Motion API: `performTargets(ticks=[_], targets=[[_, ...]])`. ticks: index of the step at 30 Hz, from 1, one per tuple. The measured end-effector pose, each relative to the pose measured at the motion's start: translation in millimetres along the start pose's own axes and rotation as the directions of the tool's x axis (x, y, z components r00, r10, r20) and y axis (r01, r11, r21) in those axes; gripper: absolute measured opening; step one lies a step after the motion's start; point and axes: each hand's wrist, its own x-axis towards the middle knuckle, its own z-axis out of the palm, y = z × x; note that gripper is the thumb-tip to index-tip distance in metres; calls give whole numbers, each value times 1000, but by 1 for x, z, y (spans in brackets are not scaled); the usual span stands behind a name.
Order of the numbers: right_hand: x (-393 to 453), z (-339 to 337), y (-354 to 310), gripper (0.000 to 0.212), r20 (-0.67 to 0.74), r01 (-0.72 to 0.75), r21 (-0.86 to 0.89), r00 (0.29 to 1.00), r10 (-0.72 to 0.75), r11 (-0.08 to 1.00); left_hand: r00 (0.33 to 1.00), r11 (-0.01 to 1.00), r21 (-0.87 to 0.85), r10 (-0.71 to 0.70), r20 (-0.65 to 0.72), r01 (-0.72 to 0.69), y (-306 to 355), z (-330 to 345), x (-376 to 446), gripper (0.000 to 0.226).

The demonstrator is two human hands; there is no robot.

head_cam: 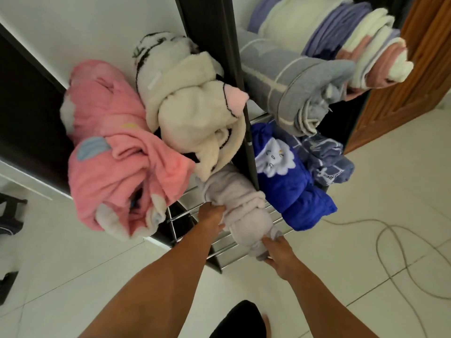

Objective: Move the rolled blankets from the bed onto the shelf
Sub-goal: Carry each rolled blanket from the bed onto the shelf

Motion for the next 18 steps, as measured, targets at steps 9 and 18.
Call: performTargets(ticks=[9, 18], targets=[[3, 12, -8, 41, 7, -21, 65, 1000, 20, 998, 934, 945, 185, 304, -187, -271, -7, -2, 9, 22], [24, 55, -34, 57, 59, 22, 44, 998, -25, 999, 952, 907, 292, 277, 131, -304, 15, -22, 20, 51]])
